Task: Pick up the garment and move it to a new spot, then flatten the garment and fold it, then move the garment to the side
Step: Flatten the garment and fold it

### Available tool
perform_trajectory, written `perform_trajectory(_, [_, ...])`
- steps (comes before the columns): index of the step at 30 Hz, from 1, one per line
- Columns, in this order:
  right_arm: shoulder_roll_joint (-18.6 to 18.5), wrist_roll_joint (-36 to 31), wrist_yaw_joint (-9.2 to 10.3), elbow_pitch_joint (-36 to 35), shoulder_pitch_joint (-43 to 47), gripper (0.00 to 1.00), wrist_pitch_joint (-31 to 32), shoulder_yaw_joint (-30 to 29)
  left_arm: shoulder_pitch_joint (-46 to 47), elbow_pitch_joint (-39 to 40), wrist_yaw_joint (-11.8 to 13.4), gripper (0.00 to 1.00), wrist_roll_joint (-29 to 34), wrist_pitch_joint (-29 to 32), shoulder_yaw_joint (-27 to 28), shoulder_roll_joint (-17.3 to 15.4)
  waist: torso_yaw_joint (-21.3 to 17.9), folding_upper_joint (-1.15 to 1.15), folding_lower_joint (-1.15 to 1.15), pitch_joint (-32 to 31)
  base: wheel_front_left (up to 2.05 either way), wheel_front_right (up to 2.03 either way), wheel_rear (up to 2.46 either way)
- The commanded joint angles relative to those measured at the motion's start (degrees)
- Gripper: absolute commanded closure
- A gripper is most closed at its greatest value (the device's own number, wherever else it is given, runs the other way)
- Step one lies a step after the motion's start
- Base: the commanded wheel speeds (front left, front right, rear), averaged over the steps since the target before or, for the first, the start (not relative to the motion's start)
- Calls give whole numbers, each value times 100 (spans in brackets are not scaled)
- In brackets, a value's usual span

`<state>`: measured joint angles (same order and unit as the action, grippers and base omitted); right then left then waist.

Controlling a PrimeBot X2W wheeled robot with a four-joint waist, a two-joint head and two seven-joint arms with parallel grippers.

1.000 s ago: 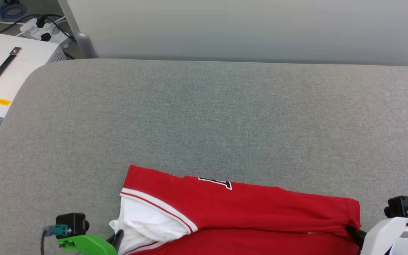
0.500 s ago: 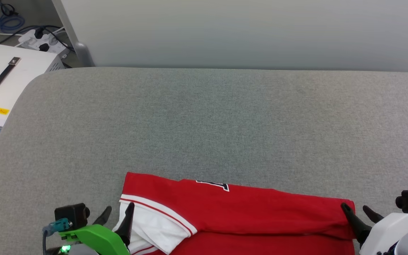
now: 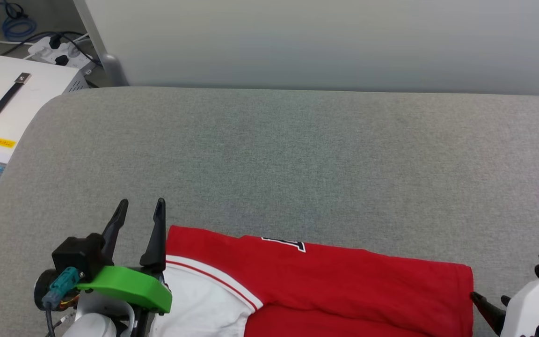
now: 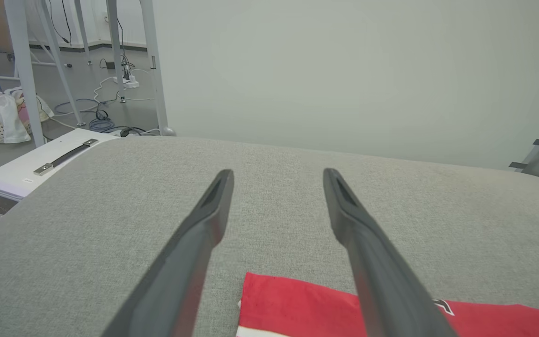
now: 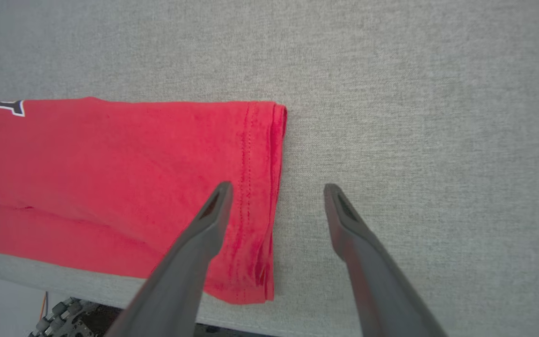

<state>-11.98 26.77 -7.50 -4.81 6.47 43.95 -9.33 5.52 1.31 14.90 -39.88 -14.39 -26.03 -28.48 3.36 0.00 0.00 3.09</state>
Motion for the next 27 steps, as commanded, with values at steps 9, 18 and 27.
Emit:
perform_trajectory(9, [87,50,1,701,-193,0,105,262,16,562,79,0,723,-59,224,258,296,0,0,420,0,0,0])
perform_trajectory(18, [94,294,1,1344,-355,100,247,679,-193,596,53,0,918,-60,421,325,286,0,0,435,0,0,0])
perform_trajectory(27, [-99,415,1,1150,-583,100,148,722,-343,515,50,0,1000,-45,396,287,146,0,0,135,0,0,0])
